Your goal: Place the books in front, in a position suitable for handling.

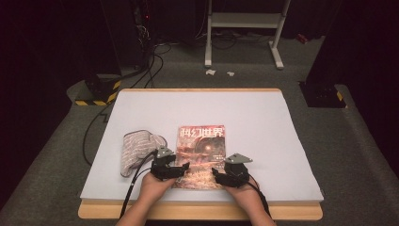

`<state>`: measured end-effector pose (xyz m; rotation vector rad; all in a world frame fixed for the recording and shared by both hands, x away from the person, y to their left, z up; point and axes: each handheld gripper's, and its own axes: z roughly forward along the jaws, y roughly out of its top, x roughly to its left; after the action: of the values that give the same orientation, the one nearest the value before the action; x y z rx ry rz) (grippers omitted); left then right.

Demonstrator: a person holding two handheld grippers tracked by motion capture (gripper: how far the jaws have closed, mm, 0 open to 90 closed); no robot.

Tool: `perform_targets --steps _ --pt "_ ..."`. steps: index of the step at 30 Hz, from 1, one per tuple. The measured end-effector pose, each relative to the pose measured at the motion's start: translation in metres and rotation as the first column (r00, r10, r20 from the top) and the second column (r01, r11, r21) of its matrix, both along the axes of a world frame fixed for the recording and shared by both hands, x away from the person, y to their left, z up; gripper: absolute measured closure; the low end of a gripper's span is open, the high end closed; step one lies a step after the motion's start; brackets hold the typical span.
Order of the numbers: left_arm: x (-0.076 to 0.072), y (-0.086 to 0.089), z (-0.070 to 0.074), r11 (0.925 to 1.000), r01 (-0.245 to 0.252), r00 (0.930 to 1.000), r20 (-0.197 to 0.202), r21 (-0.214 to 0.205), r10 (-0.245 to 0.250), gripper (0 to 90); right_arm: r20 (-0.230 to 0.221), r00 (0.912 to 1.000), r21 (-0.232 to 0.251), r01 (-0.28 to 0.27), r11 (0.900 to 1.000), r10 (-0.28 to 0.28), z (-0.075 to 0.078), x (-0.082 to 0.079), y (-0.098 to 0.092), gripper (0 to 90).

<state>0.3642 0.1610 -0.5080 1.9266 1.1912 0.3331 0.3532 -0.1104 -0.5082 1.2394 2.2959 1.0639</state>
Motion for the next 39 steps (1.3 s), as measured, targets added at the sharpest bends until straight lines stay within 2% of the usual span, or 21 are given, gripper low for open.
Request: perform_targets --steps 5,7,12,17,22,27,30,39 --pt "-0.001 0.001 0.001 1.0 -0.005 1.0 0.006 -0.004 0.005 30.3 0.001 1.0 0.001 -0.002 1.0 0.002 0.0 0.0 0.0 34.7" --pt "-0.002 0.001 0.001 0.9997 -0.011 0.9999 0.01 -0.02 0.011 30.4 -0.001 1.0 0.001 -0.001 1.0 0.001 0.0 0.0 0.0 34.7" --pt "-0.004 0.001 0.004 0.9995 -0.011 0.9994 0.032 -0.029 0.012 30.8 0.002 1.0 -0.001 0.0 1.0 0.0 0.0 0.0 0.0 34.7" --pt "-0.009 0.001 0.011 0.9977 -0.006 0.9965 0.083 -0.067 0.011 32.2 -0.002 1.0 0.001 0.004 1.0 -0.004 0.0 -0.001 -0.001 34.8" --pt "-0.014 -0.002 0.015 0.9965 0.001 0.9916 0.129 -0.084 0.01 32.9 0.001 1.0 0.0 0.005 1.0 -0.005 0.0 -0.001 -0.001 34.8" --pt "-0.018 -0.003 0.016 0.9941 0.007 0.9903 0.139 -0.108 0.008 35.0 0.002 1.0 -0.001 0.007 1.0 -0.007 0.0 -0.001 -0.001 34.8" --pt "-0.021 -0.006 0.017 0.9947 0.012 0.9888 0.15 -0.102 0.003 35.4 0.006 1.0 -0.002 0.007 1.0 -0.007 0.0 -0.001 -0.001 34.8" --pt "-0.021 -0.005 0.016 0.9937 0.006 0.9894 0.145 -0.112 0.01 35.8 0.008 0.9999 0.001 0.007 1.0 -0.007 0.0 -0.002 -0.002 34.7"
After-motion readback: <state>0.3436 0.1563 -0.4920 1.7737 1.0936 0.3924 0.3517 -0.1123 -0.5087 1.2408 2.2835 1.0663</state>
